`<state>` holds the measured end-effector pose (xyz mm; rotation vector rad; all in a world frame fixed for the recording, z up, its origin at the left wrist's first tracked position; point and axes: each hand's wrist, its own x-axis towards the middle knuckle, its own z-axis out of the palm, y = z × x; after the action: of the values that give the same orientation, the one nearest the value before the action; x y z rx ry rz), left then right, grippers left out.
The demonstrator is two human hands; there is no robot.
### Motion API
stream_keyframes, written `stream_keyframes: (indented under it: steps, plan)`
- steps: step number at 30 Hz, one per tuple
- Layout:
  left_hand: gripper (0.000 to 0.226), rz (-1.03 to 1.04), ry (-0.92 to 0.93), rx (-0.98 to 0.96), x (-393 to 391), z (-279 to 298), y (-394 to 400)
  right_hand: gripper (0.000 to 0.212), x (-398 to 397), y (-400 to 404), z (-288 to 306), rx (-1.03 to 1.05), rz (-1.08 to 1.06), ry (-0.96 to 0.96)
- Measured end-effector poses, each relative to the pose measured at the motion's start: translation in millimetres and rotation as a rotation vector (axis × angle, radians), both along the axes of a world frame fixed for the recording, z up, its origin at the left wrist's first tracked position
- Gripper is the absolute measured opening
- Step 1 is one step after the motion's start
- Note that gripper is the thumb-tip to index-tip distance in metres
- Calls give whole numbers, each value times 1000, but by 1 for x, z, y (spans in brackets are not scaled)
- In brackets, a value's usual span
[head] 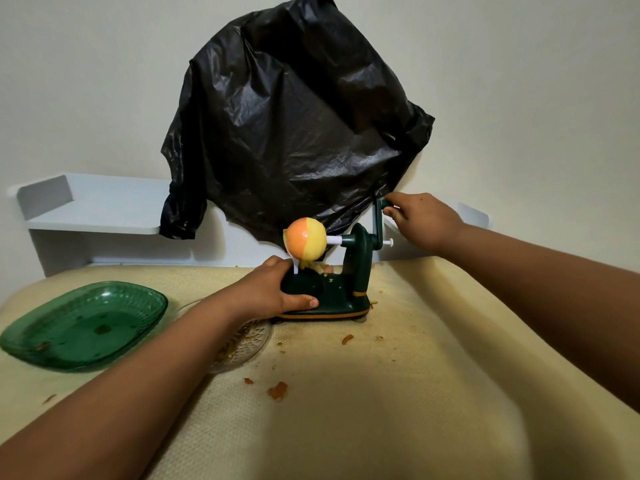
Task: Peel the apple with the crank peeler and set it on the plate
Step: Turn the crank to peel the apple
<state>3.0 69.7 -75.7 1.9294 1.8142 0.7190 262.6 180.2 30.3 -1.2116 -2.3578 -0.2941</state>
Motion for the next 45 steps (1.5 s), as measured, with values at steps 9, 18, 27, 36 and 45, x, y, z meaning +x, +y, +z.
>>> stream_keyframes:
  steps: [9, 18, 27, 36, 45]
  plan:
    - [88, -6, -238, -61, -8, -1, 13, 28, -5, 7, -5, -19, 9, 90]
    - [97, 12, -431, -61, -8, -2, 18, 28, 4, 8, -1, -53, 59, 86]
    - [103, -35, -445, -61, -11, -5, 16, 28, 8, 10, 4, -37, 148, 13]
    - [99, -59, -418, -72, -14, -7, 21, 29, 5, 20, 0, -83, 94, -45]
    - [97, -68, -392, -74, -15, -8, 22, 30, 4, 30, -8, -128, 88, -57]
